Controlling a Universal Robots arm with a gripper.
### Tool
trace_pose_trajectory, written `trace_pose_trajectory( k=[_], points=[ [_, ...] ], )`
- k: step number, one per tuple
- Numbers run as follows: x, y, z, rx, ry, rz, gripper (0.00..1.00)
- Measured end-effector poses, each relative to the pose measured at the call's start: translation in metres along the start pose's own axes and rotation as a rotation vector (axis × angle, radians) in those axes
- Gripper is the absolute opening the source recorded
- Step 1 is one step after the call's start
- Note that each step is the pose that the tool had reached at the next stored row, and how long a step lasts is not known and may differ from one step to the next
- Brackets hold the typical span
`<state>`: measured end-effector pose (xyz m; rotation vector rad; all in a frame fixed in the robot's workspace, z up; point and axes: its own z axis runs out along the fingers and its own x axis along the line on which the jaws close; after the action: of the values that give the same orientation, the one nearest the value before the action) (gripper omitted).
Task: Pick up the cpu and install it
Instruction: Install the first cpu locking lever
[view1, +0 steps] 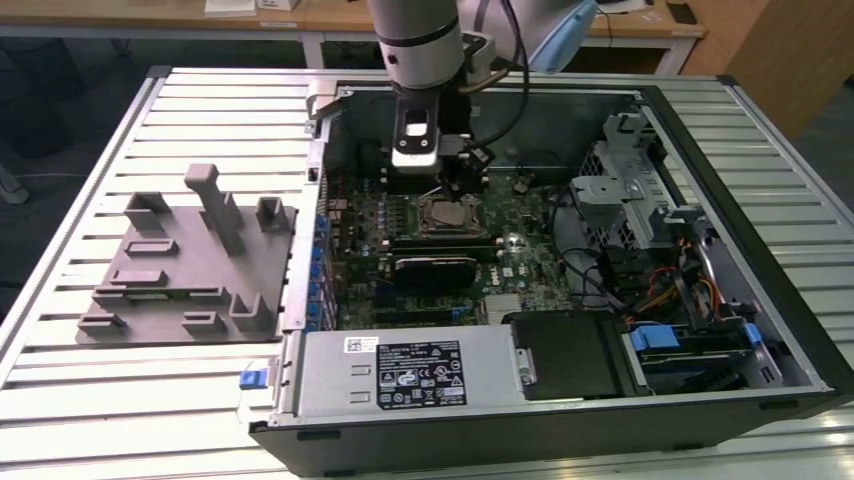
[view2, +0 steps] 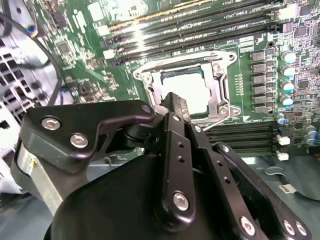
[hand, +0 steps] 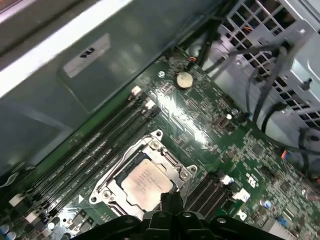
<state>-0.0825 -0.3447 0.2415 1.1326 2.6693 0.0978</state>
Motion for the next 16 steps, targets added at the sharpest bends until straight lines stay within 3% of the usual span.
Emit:
trace_pose_trajectory(
  k=[3, 4, 16],
  points=[
    [-0.0005, 0.0005, -0.0027, -0.0002, 0.0002, 0.000, 0.11],
    [-0.0023, 0.0019, -0.0119, -0.0003, 0.0003, 0.000, 0.11],
    [-0.0074, 0.0059, -0.0369, -0.0003, 0.0002, 0.000, 0.11]
  ],
)
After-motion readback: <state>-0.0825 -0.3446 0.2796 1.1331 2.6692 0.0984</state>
